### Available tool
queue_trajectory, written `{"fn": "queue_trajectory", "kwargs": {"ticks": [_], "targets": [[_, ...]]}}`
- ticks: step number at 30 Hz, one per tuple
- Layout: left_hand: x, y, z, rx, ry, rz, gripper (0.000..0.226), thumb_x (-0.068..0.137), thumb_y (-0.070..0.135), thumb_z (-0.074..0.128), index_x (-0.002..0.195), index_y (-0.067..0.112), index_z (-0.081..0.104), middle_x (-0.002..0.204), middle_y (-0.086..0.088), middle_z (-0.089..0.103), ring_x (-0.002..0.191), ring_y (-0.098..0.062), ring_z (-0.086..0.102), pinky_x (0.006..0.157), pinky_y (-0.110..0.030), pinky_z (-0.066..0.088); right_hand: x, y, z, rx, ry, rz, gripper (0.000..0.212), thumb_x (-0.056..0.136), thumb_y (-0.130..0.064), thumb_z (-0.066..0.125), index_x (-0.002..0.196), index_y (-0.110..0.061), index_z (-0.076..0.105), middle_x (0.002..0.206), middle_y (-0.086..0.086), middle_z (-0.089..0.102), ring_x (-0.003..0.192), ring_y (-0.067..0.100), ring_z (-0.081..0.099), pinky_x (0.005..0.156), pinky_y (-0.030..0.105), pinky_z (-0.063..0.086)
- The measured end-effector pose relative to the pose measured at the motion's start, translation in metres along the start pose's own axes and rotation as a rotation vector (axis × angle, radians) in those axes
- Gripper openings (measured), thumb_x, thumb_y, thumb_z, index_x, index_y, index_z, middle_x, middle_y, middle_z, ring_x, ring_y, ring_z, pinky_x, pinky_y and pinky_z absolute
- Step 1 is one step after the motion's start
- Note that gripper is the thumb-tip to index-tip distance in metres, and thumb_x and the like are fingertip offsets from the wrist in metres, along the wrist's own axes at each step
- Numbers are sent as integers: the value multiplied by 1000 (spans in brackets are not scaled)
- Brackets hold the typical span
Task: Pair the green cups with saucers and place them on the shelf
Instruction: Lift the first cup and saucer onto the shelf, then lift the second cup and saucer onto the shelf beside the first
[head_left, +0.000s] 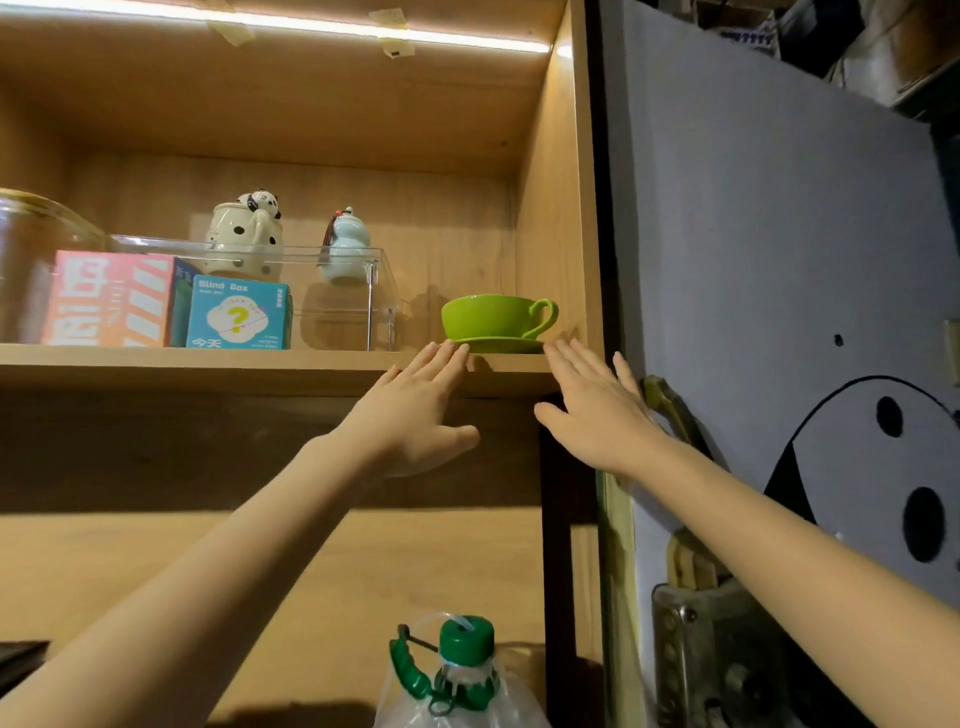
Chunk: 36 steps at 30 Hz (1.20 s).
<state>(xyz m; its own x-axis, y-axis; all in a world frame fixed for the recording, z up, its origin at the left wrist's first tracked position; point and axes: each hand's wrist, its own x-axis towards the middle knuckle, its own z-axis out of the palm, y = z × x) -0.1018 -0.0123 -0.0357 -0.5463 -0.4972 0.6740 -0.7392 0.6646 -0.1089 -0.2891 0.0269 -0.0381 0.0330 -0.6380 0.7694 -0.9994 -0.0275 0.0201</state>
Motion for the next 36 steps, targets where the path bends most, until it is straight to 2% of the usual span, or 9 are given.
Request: {"fn": "queue_trajectory", "kwargs": {"ticks": [3,6,10,14,18,22,24,30,36], "targets": [[-16,10,-9,-201,-20,-59,77,85,32,55,146,20,10,155,-7,21,140,-24,26,111,-34,26,-14,-9,-13,109,-33,-14,69,91,-32,44,146,-21,4,157,4,13,144,21,10,118,44,10],[-32,11,-16,-327,-23,-137,67,84,37,58,141,17,28,141,-12,46,126,-25,46,100,-32,38,-34,-24,-25,289,-78,-10,69,88,-31,52,145,-25,12,149,7,33,136,25,31,107,44,35],[-73,14,-14,-432,7,-179,55,84,40,57,130,13,45,122,-9,61,103,-19,57,85,-25,43,-69,-41,-27,516,-164,-11,67,87,-28,56,143,-24,19,137,6,47,121,20,48,93,30,41],[-127,22,11,-556,28,-242,56,80,43,60,127,16,47,108,2,60,94,-12,58,78,-24,47,-114,-55,-12,628,-263,0,65,85,-30,58,141,-22,26,120,2,56,100,13,57,83,23,42],[-185,35,47,-687,-51,-290,57,78,40,64,128,22,46,110,1,61,95,-10,60,74,-16,50,-167,-68,19,730,-427,35,69,79,-32,67,138,-26,31,114,-1,57,97,10,59,81,21,48],[-246,42,84,-682,-128,-374,60,76,44,66,129,23,46,115,0,63,100,-10,60,87,-26,50,-221,-81,57,797,-583,73,70,76,-30,69,136,-28,34,114,-1,57,99,10,58,85,21,47],[-277,46,99,-663,-182,-426,60,76,43,65,129,22,47,117,-1,62,102,-11,59,88,-24,47,-246,-88,76,829,-653,118,70,76,-29,70,136,-26,34,113,-1,56,99,11,57,79,16,46],[-365,47,139,-680,-346,-574,51,81,37,63,127,16,51,125,-6,61,111,-14,57,92,-24,42,-315,-107,132,846,-831,207,63,76,-30,71,131,-20,44,112,-2,58,97,11,59,72,15,45],[-456,42,178,-700,-499,-853,44,90,32,51,128,10,50,134,-11,53,123,-22,48,99,-26,35,-386,-130,190,865,-1048,299,56,76,-20,71,126,-7,48,104,6,57,95,16,57,81,27,45]]}}
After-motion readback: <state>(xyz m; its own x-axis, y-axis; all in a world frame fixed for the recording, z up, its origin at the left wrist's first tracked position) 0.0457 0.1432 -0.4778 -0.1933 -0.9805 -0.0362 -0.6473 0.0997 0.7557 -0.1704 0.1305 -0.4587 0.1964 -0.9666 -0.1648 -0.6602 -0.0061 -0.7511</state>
